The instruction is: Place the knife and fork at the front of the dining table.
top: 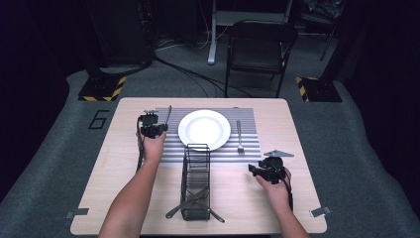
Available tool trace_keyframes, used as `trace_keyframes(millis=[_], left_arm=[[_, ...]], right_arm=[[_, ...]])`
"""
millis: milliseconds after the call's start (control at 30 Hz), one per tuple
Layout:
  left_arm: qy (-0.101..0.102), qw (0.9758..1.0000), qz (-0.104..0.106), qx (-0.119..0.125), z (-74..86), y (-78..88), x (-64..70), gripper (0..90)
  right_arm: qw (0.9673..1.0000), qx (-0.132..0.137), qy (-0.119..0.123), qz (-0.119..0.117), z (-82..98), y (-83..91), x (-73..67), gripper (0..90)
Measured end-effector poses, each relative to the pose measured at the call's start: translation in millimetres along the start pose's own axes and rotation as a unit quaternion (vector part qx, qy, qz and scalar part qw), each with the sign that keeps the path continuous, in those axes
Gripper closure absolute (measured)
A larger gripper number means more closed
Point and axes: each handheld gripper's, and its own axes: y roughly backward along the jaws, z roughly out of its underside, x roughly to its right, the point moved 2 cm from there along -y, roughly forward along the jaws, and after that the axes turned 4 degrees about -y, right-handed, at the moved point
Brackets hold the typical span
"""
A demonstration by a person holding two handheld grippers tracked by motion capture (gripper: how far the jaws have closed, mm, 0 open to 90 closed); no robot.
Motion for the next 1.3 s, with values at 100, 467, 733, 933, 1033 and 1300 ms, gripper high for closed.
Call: trace_keyframes(millis=[100, 467, 733, 933, 1033, 1300], left_arm=[[0.003, 0.9999, -0.008, -0.010, -2.9, -7.4, 0.9, 82.4], [0.035, 0.9986, -0.018, -0.036, -10.6, -24.7, 3.1, 82.4], [0.058, 0.9973, -0.029, -0.035, -5.7, -33.5, -1.3, 82.3], [0.066, 0.9967, -0.035, -0.031, -2.3, -40.2, -2.6, 82.2], [0.059, 0.9972, -0.039, -0.027, -0.4, -43.0, -1.5, 82.1], [0.062, 0.9963, -0.047, -0.037, 1.9, -48.9, -4.2, 81.7]], right_arm=[[1.0000, -0.002, 0.000, -0.001, 0.2, -1.2, -0.5, 47.9], [1.0000, -0.003, -0.001, -0.004, 0.4, -1.1, -0.8, 48.0], [1.0000, -0.004, 0.000, -0.005, 1.0, -1.2, -1.2, 48.0], [1.0000, -0.005, 0.002, -0.005, 1.3, -1.8, -0.4, 48.0], [1.0000, -0.006, 0.003, -0.006, 1.8, -2.4, 0.2, 48.0], [1.0000, -0.002, -0.003, -0.009, 1.5, -1.4, 0.5, 48.0]])
